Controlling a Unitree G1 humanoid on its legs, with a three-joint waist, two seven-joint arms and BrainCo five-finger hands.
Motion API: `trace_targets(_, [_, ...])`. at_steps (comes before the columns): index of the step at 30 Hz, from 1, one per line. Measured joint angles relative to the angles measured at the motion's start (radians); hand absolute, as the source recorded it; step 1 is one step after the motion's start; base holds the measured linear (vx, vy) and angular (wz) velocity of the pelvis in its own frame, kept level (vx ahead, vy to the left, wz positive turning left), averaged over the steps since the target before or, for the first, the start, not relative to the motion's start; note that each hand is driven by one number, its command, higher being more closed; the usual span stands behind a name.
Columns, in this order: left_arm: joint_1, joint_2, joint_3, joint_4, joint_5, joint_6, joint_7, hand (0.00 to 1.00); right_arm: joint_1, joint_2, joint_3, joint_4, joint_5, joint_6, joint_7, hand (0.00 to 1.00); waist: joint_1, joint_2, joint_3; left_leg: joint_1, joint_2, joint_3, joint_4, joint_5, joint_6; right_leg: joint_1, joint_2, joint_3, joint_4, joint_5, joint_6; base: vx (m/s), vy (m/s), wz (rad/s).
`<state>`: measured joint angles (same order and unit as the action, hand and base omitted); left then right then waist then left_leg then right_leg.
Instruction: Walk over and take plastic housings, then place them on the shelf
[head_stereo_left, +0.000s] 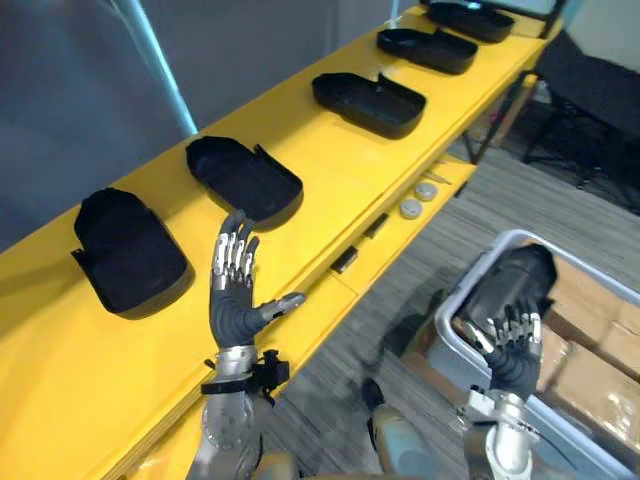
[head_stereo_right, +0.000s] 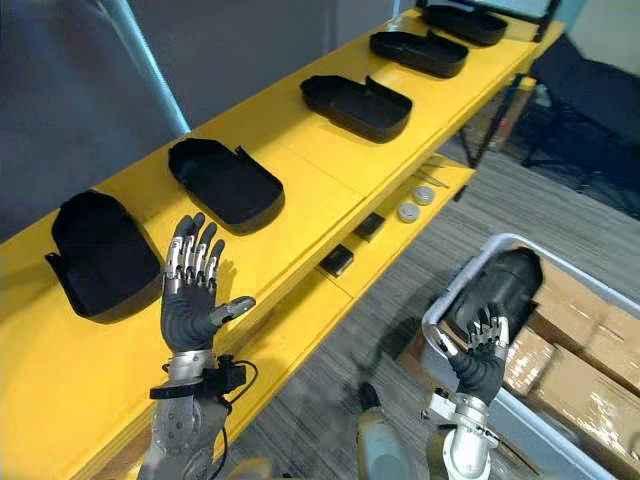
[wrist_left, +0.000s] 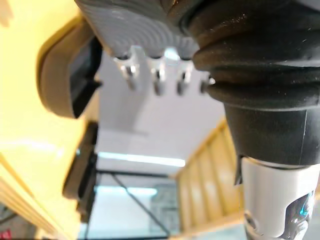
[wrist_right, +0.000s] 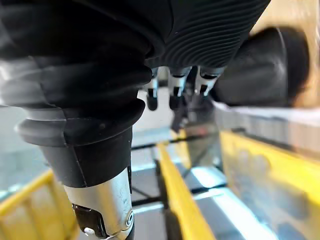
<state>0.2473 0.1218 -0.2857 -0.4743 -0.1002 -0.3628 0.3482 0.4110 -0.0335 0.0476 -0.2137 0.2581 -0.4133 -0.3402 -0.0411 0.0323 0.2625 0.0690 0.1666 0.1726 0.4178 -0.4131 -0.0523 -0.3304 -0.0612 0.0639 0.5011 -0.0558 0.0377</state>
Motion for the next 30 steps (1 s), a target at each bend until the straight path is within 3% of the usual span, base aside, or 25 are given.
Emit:
trace_targets(1, [0.002, 0.004, 0.018, 0.0, -0.005, -0.007, -0.007, 0.0, -0.009, 0.0, 0.014, -0.009, -0.001, 0.001, -0.02, 0.0, 0.004, -0.01, -0.012, -0.008, 0.027, 0.001, 0.0, 0.014, -0.012, 0.016, -0.047, -0.021, 0.105, -0.042, 0.001, -0.1, -0.035, -0.3])
trace_targets(3, [0.009, 0.016, 0.033, 0.001, -0.011, -0.007, -0.017, 0.0, -0.023, 0.0, 0.015, -0.006, 0.001, 0.007, -0.044, 0.0, 0.004, -0.02, -0.021, -0.03, 0.045, 0.003, 0.001, 0.023, -0.026, 0.027, -0.096, -0.03, 0.151, -0.053, 0.0, -0.05, -0.08, -0.22])
trace_targets(5, [0.014, 0.046, 0.043, 0.028, -0.038, -0.006, -0.05, 0.0, -0.056, 0.0, 0.009, 0.034, -0.001, 0.033, -0.102, 0.0, 0.007, -0.032, -0.028, -0.053, 0.077, 0.03, -0.001, 0.043, -0.058, 0.049, -0.195, -0.025, 0.154, -0.05, 0.004, -0.06, -0.266, -0.49])
trace_targets(7, [0.014, 0.049, 0.042, 0.055, -0.059, -0.006, -0.068, 0.0, -0.06, 0.001, 0.007, 0.072, -0.003, 0.058, -0.122, 0.0, 0.005, -0.035, -0.03, -0.053, 0.102, 0.037, 0.006, 0.051, -0.073, 0.073, -0.218, -0.002, 0.104, -0.04, 0.011, 0.01, -0.298, -0.56])
trace_targets(8, [0.008, 0.054, 0.035, 0.079, -0.084, -0.006, -0.081, 0.0, -0.046, 0.002, 0.003, 0.099, -0.004, 0.071, -0.125, 0.0, -0.002, -0.044, -0.036, -0.052, 0.119, 0.039, 0.01, 0.062, -0.095, 0.098, -0.222, 0.006, 0.024, 0.004, 0.023, 0.06, -0.435, -0.63])
trace_targets(9, [-0.001, 0.065, 0.026, 0.096, -0.11, -0.006, -0.089, 0.0, -0.021, 0.005, 0.0, 0.106, -0.007, 0.077, -0.128, 0.0, -0.005, -0.067, -0.052, -0.049, 0.132, 0.045, 0.01, 0.072, -0.131, 0.123, -0.219, -0.018, -0.03, 0.031, 0.075, 0.07, -0.463, -0.66])
trace_targets(10, [-0.013, 0.061, 0.019, 0.113, -0.131, -0.005, -0.087, 0.0, -0.02, -0.001, -0.009, 0.107, -0.011, 0.079, -0.128, 0.0, -0.005, -0.057, -0.052, -0.043, 0.154, 0.049, 0.005, 0.077, -0.146, 0.123, -0.205, -0.045, -0.035, -0.004, 0.124, 0.07, -0.583, -0.77])
trace_targets(11, [-0.033, 0.042, 0.003, 0.147, -0.148, -0.004, -0.076, 0.0, -0.02, -0.021, -0.03, 0.108, -0.03, 0.084, -0.122, 0.0, -0.019, -0.025, -0.048, -0.031, 0.198, 0.051, -0.008, 0.097, -0.18, 0.119, -0.171, -0.1, -0.037, -0.064, 0.163, 0.04, -0.481, -0.73])
trace_targets(12, [-0.053, 0.017, -0.012, 0.17, -0.165, 0.001, -0.057, 0.0, -0.03, -0.061, -0.048, 0.107, -0.04, 0.095, -0.117, 0.0, -0.048, 0.007, -0.046, -0.037, 0.233, 0.043, -0.005, 0.109, -0.174, 0.104, -0.137, -0.113, -0.019, -0.117, 0.159, 0.05, -0.539, -0.65])
trace_targets(13, [-0.067, 0.001, -0.02, 0.18, -0.169, 0.005, -0.049, 0.0, -0.04, -0.082, -0.059, 0.108, -0.04, 0.102, -0.117, 0.0, -0.06, 0.022, -0.04, -0.037, 0.243, 0.033, -0.002, 0.116, -0.161, 0.093, -0.124, -0.113, 0.001, -0.136, 0.151, 0.03, -0.392, -0.43])
trace_targets(14, [-0.099, -0.028, -0.051, 0.199, -0.172, 0.009, -0.039, 0.0, -0.057, -0.11, -0.087, 0.11, -0.04, 0.113, -0.116, 0.0, -0.08, 0.041, -0.025, -0.039, 0.254, 0.021, 0.017, 0.149, -0.124, 0.07, -0.106, -0.11, 0.051, -0.154, 0.123, 0.03, -0.422, -0.25])
trace_targets(15, [-0.121, -0.044, -0.08, 0.206, -0.167, 0.016, -0.037, 0.0, -0.063, -0.129, -0.117, 0.116, -0.038, 0.115, -0.11, 0.0, -0.098, 0.046, -0.022, -0.063, 0.253, 0.012, 0.053, 0.207, -0.083, 0.066, -0.105, -0.109, 0.069, -0.164, 0.105, 0.01, -0.317, -0.15])
trace_targets(17, [-0.133, -0.053, -0.101, 0.206, -0.156, 0.016, -0.038, 0.0, -0.062, -0.13, -0.148, 0.124, -0.035, 0.115, -0.084, 0.0, -0.109, 0.037, -0.017, -0.106, 0.242, -0.004, 0.117, 0.299, -0.037, 0.074, -0.117, -0.109, 0.056, -0.167, 0.098, 0.01, -0.22, -0.02])
trace_targets(18, [-0.138, -0.053, -0.122, 0.213, -0.157, 0.015, -0.044, 0.0, -0.062, -0.13, -0.17, 0.131, -0.034, 0.112, -0.058, 0.0, -0.109, 0.035, -0.011, -0.143, 0.235, -0.005, 0.159, 0.297, -0.049, 0.09, -0.135, -0.111, 0.027, -0.169, 0.095, 0.0, -0.132, 0.0])
trace_targets(20, [-0.138, -0.052, -0.151, 0.231, -0.156, 0.015, -0.061, 0.0, -0.075, -0.149, -0.193, 0.182, -0.036, 0.113, -0.024, 0.0, -0.104, 0.052, -0.002, -0.196, 0.169, -0.002, 0.174, 0.208, -0.098, 0.093, -0.152, -0.121, 0.004, -0.166, 0.093, -0.06, -0.032, 0.06])
trace_targets(21, [-0.137, -0.052, -0.162, 0.237, -0.156, 0.015, -0.077, 0.0, -0.095, -0.163, -0.194, 0.217, -0.036, 0.114, -0.019, 0.0, -0.096, 0.068, 0.007, -0.212, 0.127, -0.003, 0.139, 0.191, -0.09, 0.094, -0.154, -0.126, -0.003, -0.161, 0.097, -0.09, 0.032, 0.07])
trace_targets(23, [-0.127, -0.042, -0.167, 0.256, -0.158, 0.014, -0.119, 0.0, -0.139, -0.162, -0.192, 0.279, -0.036, 0.116, -0.025, 0.0, -0.092, 0.074, 0.009, -0.203, 0.081, -0.012, 0.052, 0.161, -0.08, 0.095, -0.17, -0.145, -0.015, -0.151, 0.113, -0.08, 0.105, 0.24])
trace_targets(25, [-0.127, -0.033, -0.171, 0.26, -0.159, 0.014, -0.172, 0.0, -0.185, -0.16, -0.191, 0.326, -0.048, 0.119, -0.053, 0.0, -0.075, 0.065, 0.016, -0.191, 0.027, -0.021, -0.045, 0.163, -0.115, 0.072, -0.198, -0.142, -0.053, -0.11, 0.139, -0.11, 0.168, 0.25])
trace_targets(26, [-0.13, -0.016, -0.178, 0.26, -0.158, 0.015, -0.203, 0.0, -0.236, -0.162, -0.184, 0.371, -0.059, 0.136, -0.064, 0.0, -0.064, 0.06, 0.029, -0.204, 0.004, -0.02, -0.042, 0.174, -0.11, 0.08, -0.215, -0.139, -0.094, -0.07, 0.154, -0.14, 0.21, 0.05])
trace_targets(30, [-0.147, 0.033, -0.211, 0.241, -0.156, 0.025, -0.24, 0.0, -0.442, -0.187, -0.182, 0.558, -0.044, 0.159, -0.09, 0.0, -0.02, 0.046, 0.08, -0.286, -0.002, -0.028, 0.07, 0.134, -0.07, 0.131, -0.217, -0.153, -0.254, 0.056, 0.173, -0.13, 0.193, 0.0])
